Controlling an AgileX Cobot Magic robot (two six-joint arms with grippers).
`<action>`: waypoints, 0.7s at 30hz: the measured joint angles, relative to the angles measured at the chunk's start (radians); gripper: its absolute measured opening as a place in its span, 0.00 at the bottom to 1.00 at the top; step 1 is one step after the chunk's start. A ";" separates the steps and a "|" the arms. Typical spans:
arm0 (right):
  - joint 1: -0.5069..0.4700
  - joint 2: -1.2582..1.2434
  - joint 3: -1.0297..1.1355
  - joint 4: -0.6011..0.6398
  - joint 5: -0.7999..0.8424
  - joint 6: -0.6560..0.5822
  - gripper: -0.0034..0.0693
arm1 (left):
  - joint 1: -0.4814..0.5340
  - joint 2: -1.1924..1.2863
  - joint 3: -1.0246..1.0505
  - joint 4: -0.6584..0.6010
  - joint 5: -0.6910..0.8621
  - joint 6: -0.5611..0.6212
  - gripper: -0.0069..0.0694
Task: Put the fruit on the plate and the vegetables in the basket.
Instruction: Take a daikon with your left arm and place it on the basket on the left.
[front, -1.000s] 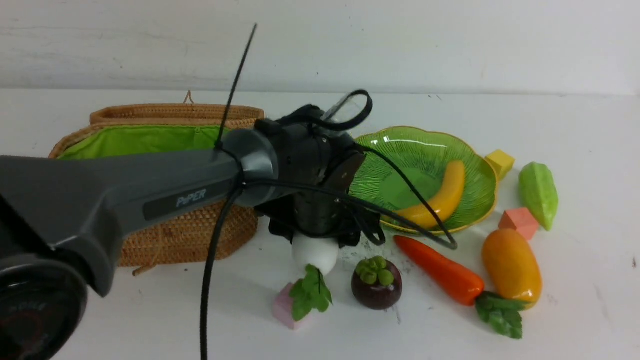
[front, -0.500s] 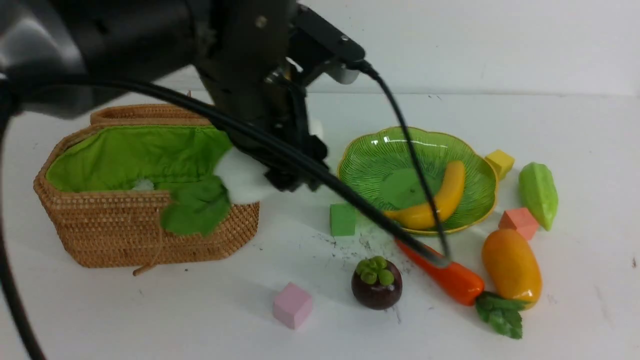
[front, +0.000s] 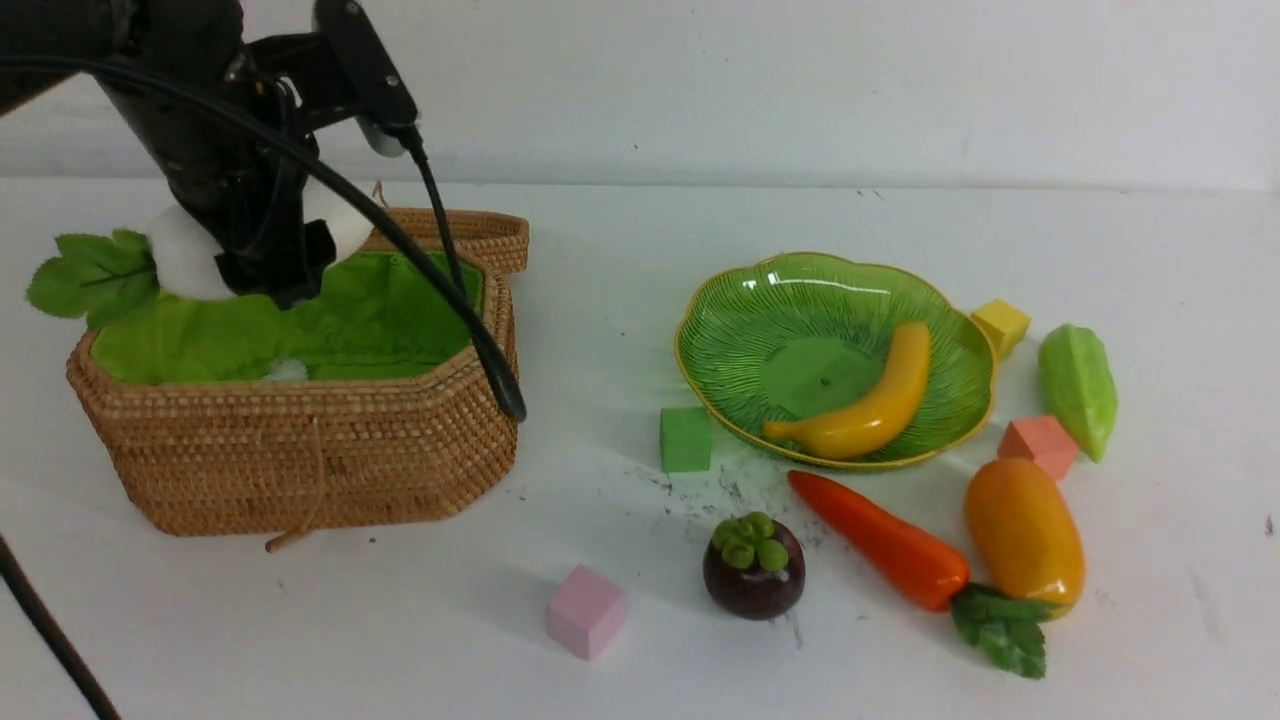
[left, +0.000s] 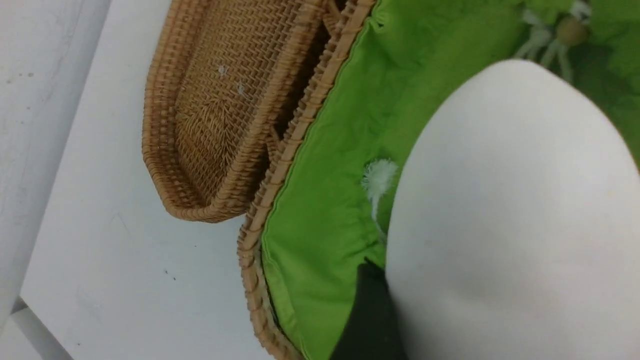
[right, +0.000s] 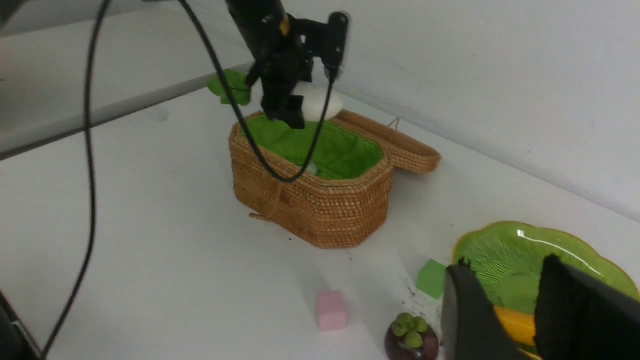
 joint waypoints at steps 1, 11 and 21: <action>0.000 0.000 0.000 0.010 0.000 -0.001 0.35 | 0.003 0.011 0.000 0.000 -0.016 0.001 0.79; 0.000 0.000 0.000 0.032 0.000 -0.002 0.37 | 0.008 0.024 0.000 -0.012 -0.078 -0.037 0.92; 0.000 0.146 0.000 0.034 0.040 0.083 0.37 | -0.001 -0.154 0.000 -0.249 0.009 -0.365 0.62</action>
